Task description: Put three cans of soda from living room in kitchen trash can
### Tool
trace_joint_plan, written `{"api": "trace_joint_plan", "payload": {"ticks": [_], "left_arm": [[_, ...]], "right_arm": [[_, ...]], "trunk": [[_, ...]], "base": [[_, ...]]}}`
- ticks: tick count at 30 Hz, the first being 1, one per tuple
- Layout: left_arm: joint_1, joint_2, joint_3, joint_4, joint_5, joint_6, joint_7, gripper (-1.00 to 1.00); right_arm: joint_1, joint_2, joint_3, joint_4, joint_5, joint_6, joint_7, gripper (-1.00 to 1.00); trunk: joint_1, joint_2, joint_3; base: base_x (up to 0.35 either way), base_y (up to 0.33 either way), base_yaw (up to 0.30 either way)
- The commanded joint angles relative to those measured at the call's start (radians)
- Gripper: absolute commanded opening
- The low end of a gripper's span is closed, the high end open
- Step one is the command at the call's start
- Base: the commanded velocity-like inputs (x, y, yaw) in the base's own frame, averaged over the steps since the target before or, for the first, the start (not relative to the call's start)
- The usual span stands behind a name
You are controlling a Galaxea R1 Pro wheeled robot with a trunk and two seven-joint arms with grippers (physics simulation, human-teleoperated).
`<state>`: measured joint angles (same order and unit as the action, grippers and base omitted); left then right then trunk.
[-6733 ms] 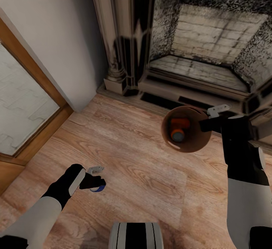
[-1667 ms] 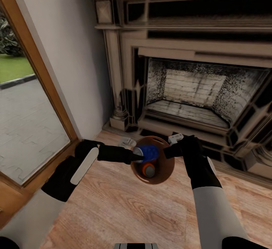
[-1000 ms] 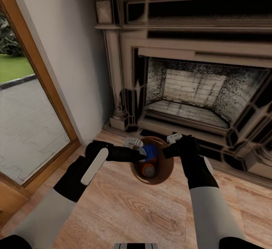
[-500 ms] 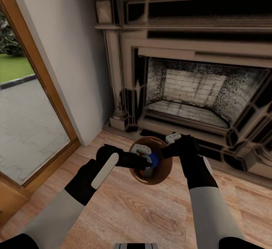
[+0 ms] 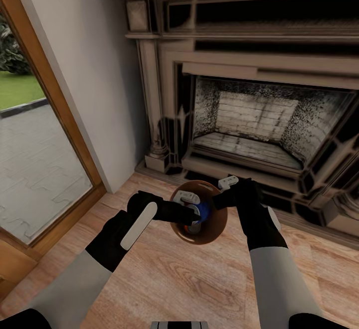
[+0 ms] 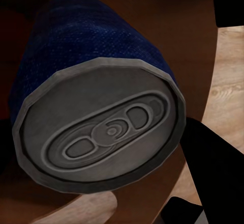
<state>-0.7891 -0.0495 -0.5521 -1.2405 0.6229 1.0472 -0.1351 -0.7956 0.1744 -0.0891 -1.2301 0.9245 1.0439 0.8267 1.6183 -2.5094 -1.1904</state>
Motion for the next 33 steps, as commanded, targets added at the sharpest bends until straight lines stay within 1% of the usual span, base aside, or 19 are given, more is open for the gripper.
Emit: {"api": "trace_joint_plan", "payload": {"ticks": [1,9,17,32,33], "left_arm": [[0.0,0.0,0.0,0.001,-0.035,0.0,0.003,-1.0],[0.001,0.0,0.0,0.006,-0.035,0.0,0.017,-1.0],[-0.001,0.0,0.0,0.027,-0.035,0.0,0.02,-1.0],[-0.001,0.002,0.0,0.03,-0.035,0.0,0.025,-1.0],[-0.001,0.002,0.0,0.03,-0.035,0.0,0.025,1.0]], "right_arm": [[-0.001,0.0,0.0,0.0,-0.013,0.003,0.003,-1.0],[-0.001,0.0,0.0,0.0,-0.013,0.003,0.003,-1.0],[-0.001,0.0,0.0,0.001,-0.013,0.003,0.003,-1.0],[-0.001,0.0,0.0,0.001,-0.012,0.003,0.003,-1.0],[-0.001,0.0,0.0,0.001,-0.012,0.003,0.003,-1.0]], "trunk": [[0.0,0.0,0.0],[0.0,0.0,0.0],[0.0,0.0,0.0],[0.0,0.0,0.0],[0.0,0.0,0.0]], "base": [[0.0,0.0,0.0],[0.0,0.0,0.0],[0.0,0.0,0.0],[0.0,0.0,0.0],[0.0,0.0,0.0]]}}
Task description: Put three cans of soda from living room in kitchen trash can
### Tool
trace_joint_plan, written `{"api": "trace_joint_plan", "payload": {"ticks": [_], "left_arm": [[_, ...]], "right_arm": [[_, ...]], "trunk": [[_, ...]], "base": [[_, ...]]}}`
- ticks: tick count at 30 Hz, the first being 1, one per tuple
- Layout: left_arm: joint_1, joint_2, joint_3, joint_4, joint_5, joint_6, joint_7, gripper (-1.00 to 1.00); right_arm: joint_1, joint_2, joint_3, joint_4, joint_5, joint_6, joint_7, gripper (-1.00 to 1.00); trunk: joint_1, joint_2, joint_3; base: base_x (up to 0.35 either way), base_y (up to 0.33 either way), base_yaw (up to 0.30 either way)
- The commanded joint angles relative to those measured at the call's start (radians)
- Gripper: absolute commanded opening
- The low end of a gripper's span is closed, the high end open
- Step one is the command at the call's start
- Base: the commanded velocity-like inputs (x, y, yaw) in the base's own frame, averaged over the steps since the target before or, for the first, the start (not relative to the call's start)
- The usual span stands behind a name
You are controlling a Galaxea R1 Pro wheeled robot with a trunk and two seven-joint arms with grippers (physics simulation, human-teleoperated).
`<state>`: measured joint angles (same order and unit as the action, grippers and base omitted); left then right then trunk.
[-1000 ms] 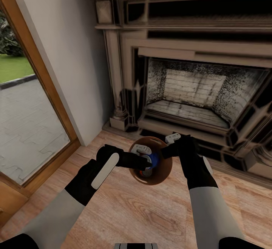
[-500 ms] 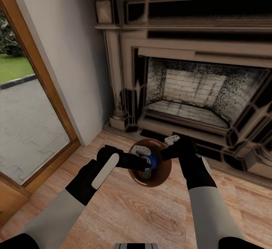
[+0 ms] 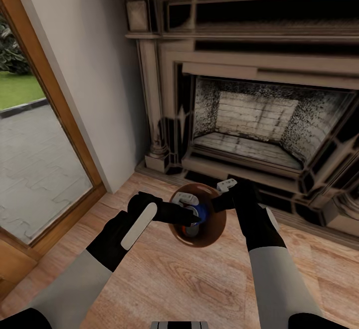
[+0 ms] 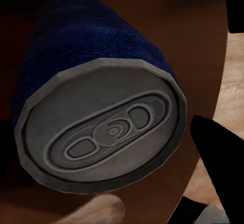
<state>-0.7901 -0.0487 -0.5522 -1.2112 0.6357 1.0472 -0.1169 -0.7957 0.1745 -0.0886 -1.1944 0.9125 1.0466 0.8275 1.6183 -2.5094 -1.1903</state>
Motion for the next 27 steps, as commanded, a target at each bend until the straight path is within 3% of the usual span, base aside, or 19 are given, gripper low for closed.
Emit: {"api": "trace_joint_plan", "payload": {"ticks": [1,18,27], "left_arm": [[0.0,0.001,0.0,0.001,-0.048,0.0,0.007,1.0],[0.003,0.009,0.001,-0.021,-0.045,0.0,0.008,1.0],[0.027,0.026,0.003,-0.243,-0.043,0.0,-0.022,1.0]], "right_arm": [[0.0,0.0,0.0,-0.034,0.0,0.001,0.002,-1.0],[0.0,0.0,-0.001,-0.034,0.0,0.001,0.002,-1.0],[0.0,0.0,-0.002,-0.031,0.0,0.001,0.002,-1.0]], "trunk": [[0.0,0.0,0.0],[0.0,0.0,0.0],[0.0,0.0,0.0]], "base": [[0.0,0.0,0.0],[0.0,0.0,0.0],[0.0,0.0,0.0]]}}
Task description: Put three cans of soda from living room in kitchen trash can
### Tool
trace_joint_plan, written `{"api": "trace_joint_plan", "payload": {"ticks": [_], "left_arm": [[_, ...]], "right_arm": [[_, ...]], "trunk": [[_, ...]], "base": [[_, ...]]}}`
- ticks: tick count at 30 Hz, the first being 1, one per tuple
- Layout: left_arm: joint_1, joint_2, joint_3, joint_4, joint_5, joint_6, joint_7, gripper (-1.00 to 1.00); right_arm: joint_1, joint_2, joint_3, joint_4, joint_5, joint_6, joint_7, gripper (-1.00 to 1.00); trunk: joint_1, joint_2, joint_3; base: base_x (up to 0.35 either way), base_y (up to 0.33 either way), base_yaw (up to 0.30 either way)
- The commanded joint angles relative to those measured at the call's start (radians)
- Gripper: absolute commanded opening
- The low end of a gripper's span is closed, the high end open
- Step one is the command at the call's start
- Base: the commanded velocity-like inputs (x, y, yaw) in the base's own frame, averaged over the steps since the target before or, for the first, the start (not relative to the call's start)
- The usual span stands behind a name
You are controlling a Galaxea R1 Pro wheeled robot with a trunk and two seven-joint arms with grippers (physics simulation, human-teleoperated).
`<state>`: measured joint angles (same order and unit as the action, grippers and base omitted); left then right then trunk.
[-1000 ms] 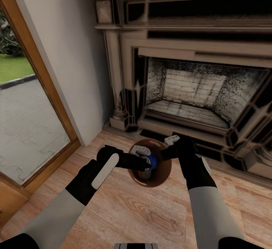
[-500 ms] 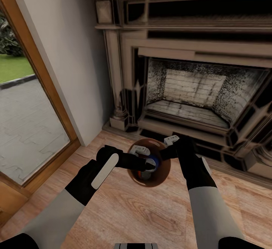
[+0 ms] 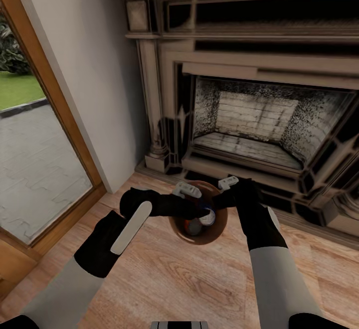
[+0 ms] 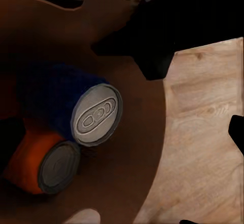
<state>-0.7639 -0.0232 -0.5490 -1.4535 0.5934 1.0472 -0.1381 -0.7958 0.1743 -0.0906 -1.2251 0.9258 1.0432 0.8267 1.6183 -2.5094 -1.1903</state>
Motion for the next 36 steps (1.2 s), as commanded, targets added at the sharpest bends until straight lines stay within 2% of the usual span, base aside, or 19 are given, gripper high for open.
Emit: {"api": "trace_joint_plan", "payload": {"ticks": [1,2,5,7,8,9,11,13,16,17,18,21,22,24,25,28,31,33,36], "left_arm": [[0.014,0.014,0.001,-0.029,0.0,0.0,-0.022,1.0],[0.021,0.022,0.002,-0.042,0.0,0.0,-0.037,1.0],[0.041,0.08,0.005,-0.091,0.0,0.0,-0.176,1.0],[0.047,0.137,0.009,-0.108,-0.001,0.0,-0.336,1.0],[0.048,0.152,0.011,-0.11,-0.001,0.0,-0.374,1.0],[0.05,0.2,0.047,-0.114,0.0,0.0,-0.473,1.0],[0.052,0.23,0.095,-0.116,0.0,0.0,-0.531,1.0],[0.091,0.294,0.252,-0.118,0.0,0.0,-0.685,1.0],[0.135,0.348,0.393,-0.117,-0.001,0.0,-0.798,1.0],[0.167,0.38,0.483,-0.115,-0.002,0.0,-0.845,1.0],[0.188,0.395,0.528,-0.114,-0.004,0.0,-0.861,1.0],[0.231,0.412,0.586,-0.113,-0.05,-0.033,-0.874,1.0],[0.248,0.415,0.609,-0.113,-0.098,-0.057,-0.878,1.0],[0.261,0.415,0.63,-0.112,-0.154,-0.084,-0.88,1.0],[0.276,0.413,0.648,-0.11,-0.22,-0.119,-0.88,1.0],[0.332,0.405,0.671,-0.106,-0.333,-0.214,-0.872,1.0],[0.39,0.388,0.678,-0.101,-0.367,-0.313,-0.821,1.0],[0.454,0.36,0.679,-0.09,-0.384,-0.432,-0.729,1.0],[0.487,0.336,0.679,-0.077,-0.389,-0.495,-0.68,1.0]], "right_arm": [[0.0,0.0,0.0,0.0,-0.013,0.004,0.003,-1.0],[0.0,0.0,0.0,0.001,-0.013,0.004,0.003,-1.0],[0.0,-0.001,0.0,0.005,-0.013,0.004,0.003,-1.0],[0.0,-0.002,0.0,0.012,-0.014,0.004,0.003,-1.0],[0.0,-0.002,0.0,0.013,-0.013,0.004,0.003,-1.0],[0.0,-0.002,0.0,0.015,-0.013,0.004,0.003,-1.0],[0.0,-0.003,0.0,0.017,-0.013,0.004,0.003,-1.0],[0.0,-0.004,0.0,0.025,-0.013,0.004,0.003,-1.0],[0.0,-0.005,0.0,0.027,-0.013,0.004,0.003,-1.0],[0.0,-0.006,-0.001,0.028,-0.013,0.004,0.003,-1.0],[0.0,-0.007,-0.001,0.028,-0.013,0.004,0.003,-1.0],[0.0,-0.008,-0.003,0.028,-0.014,0.004,0.003,-1.0],[0.0,-0.008,-0.007,0.027,-0.014,0.004,0.003,-1.0],[0.0,-0.009,-0.011,0.027,-0.014,0.004,0.003,-1.0],[0.0,-0.011,-0.015,0.027,-0.015,0.004,0.003,-1.0],[0.0,-0.023,-0.02,0.024,-0.016,0.004,0.003,-1.0],[0.0,-0.037,-0.025,0.024,-0.016,0.004,0.003,-1.0],[0.0,-0.079,-0.042,0.027,-0.016,0.004,0.005,-1.0],[-0.001,-0.129,-0.057,0.044,-0.015,0.004,0.014,-1.0]], "trunk": [[0.0,0.0,0.0],[0.0,0.0,0.0],[0.0,0.0,0.0],[0.0,0.0,0.0],[0.0,0.0,0.0],[0.0,0.0,0.0],[0.0,0.0,0.0],[0.0,0.0,0.0],[0.0,0.0,0.0],[0.0,0.0,0.0],[0.0,0.0,0.0],[0.0,0.0,0.0],[0.0,0.0,0.0],[0.0,0.0,0.0],[0.0,0.0,0.0],[0.0,0.0,0.0],[0.0,0.0,0.0],[0.0,0.0,0.0],[0.0,0.0,0.0]], "base": [[0.0,0.0,0.0],[0.0,0.0,0.0],[0.0,0.0,0.0],[0.0,0.0,0.0],[0.0,0.0,0.0],[0.0,0.0,0.0],[0.0,0.0,0.0],[0.0,0.0,0.0],[0.0,0.0,0.0],[0.0,0.0,0.0],[0.0,0.0,0.0],[0.0,0.0,0.0],[0.0,0.0,0.0],[0.0,0.0,0.0],[0.0,0.0,0.0],[0.0,0.0,0.0],[0.0,0.0,0.0],[0.0,0.0,0.0],[0.0,0.0,0.0]]}}
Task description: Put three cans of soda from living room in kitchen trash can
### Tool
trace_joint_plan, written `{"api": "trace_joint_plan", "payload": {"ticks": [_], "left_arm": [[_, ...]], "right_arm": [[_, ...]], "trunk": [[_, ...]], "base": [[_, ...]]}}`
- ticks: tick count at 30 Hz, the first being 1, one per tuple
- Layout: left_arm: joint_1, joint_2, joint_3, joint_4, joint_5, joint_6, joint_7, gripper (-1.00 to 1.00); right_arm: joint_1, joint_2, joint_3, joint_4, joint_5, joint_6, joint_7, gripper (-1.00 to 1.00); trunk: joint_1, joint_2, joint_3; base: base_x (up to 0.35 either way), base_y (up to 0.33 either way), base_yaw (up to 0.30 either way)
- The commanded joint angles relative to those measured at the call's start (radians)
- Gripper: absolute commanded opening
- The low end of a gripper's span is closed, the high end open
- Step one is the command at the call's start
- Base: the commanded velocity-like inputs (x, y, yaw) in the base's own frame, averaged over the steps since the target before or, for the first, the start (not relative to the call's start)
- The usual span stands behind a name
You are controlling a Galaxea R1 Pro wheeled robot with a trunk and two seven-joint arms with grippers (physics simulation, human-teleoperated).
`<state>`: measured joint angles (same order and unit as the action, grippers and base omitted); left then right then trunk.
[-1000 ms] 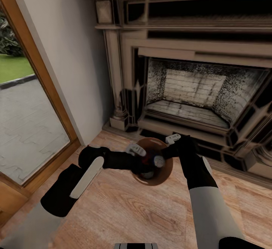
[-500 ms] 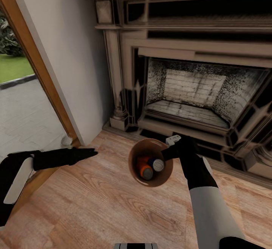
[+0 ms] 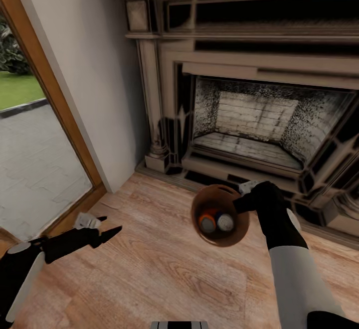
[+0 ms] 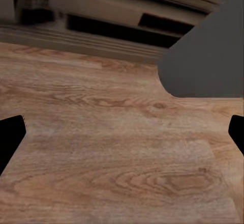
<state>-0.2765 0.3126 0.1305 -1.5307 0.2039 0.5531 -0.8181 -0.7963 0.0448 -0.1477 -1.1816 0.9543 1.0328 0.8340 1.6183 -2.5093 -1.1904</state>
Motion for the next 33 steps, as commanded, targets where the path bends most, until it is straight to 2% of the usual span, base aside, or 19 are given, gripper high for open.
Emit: {"api": "trace_joint_plan", "payload": {"ticks": [1,3,4,5,6,7,9,11,12,15,19,23,25,31,33], "left_arm": [[0.007,-0.007,0.0,0.008,0.0,-0.016,0.007,1.0],[0.03,-0.032,0.0,0.052,-0.003,-0.107,0.032,1.0],[0.033,-0.035,0.0,0.06,-0.003,-0.122,0.04,1.0],[0.037,-0.04,0.0,0.075,-0.003,-0.144,0.057,1.0],[0.039,-0.042,0.0,0.082,-0.003,-0.152,0.066,1.0],[0.041,-0.044,-0.001,0.099,-0.005,-0.164,0.087,1.0],[0.044,-0.048,-0.002,0.127,-0.005,-0.18,0.113,1.0],[0.048,-0.051,-0.003,0.142,-0.005,-0.196,0.129,1.0],[0.061,-0.055,-0.005,0.158,-0.005,-0.225,0.155,1.0],[0.077,-0.059,-0.006,0.166,-0.004,-0.252,0.195,1.0],[0.106,-0.061,-0.006,0.16,-0.002,-0.28,0.228,1.0],[0.12,-0.061,-0.005,0.159,-0.001,-0.32,0.235,1.0],[0.124,-0.061,-0.005,0.158,0.0,-0.335,0.237,1.0],[0.128,-0.061,-0.006,0.162,-0.001,-0.346,0.24,1.0],[0.129,-0.061,-0.006,0.163,-0.001,-0.346,0.241,1.0]], "right_arm": [[-0.001,-0.014,-0.002,0.006,-0.043,0.014,0.014,-1.0],[-0.005,-0.1,-0.009,0.058,-0.042,0.014,0.1,-1.0],[-0.006,-0.119,-0.009,0.075,-0.04,0.014,0.123,-1.0],[-0.008,-0.153,-0.009,0.113,-0.03,0.014,0.163,-1.0],[-0.01,-0.169,-0.01,0.136,-0.019,0.014,0.181,-1.0],[-0.023,-0.202,-0.01,0.194,0.01,0.014,0.214,-1.0],[-0.051,-0.237,-0.009,0.28,0.05,0.014,0.261,-1.0],[-0.072,-0.253,-0.009,0.336,0.076,0.014,0.288,-1.0],[-0.099,-0.279,-0.008,0.405,0.113,0.014,0.315,-1.0],[-0.117,-0.306,-0.007,0.454,0.142,0.014,0.332,-1.0],[-0.128,-0.335,-0.005,0.482,0.161,0.014,0.343,-1.0],[-0.129,-0.349,-0.002,0.487,0.166,0.014,0.352,-1.0],[-0.13,-0.354,-0.001,0.487,0.167,0.014,0.356,-1.0],[-0.13,-0.366,0.003,0.486,0.17,0.014,0.359,-1.0],[-0.13,-0.368,0.003,0.486,0.17,0.014,0.359,-1.0]], "trunk": [[0.0,0.0,0.0],[0.0,0.0,0.0],[0.0,0.0,0.0],[0.0,0.0,0.0],[0.0,0.0,0.0],[0.0,0.0,-0.004],[0.001,-0.001,-0.011],[0.002,-0.001,-0.019],[0.003,-0.001,-0.023],[0.004,-0.002,-0.035],[0.006,-0.003,-0.05],[0.008,-0.004,-0.066],[0.008,-0.004,-0.066],[0.008,-0.004,-0.066],[0.008,-0.005,-0.073]], "base": [[0.0,0.0,0.0],[0.0,0.0,0.0],[0.0,0.0,0.0],[0.0,0.0,0.0],[0.0,0.0,0.0],[0.0,0.0,0.0],[0.0,0.0,0.0],[0.0,0.0,0.0],[0.0,0.0,0.0],[0.0,0.0,0.0],[0.0,0.0,0.0],[0.0,0.0,0.0],[0.0,0.0,0.0],[0.0,0.0,0.0],[0.0,0.0,0.0]]}}
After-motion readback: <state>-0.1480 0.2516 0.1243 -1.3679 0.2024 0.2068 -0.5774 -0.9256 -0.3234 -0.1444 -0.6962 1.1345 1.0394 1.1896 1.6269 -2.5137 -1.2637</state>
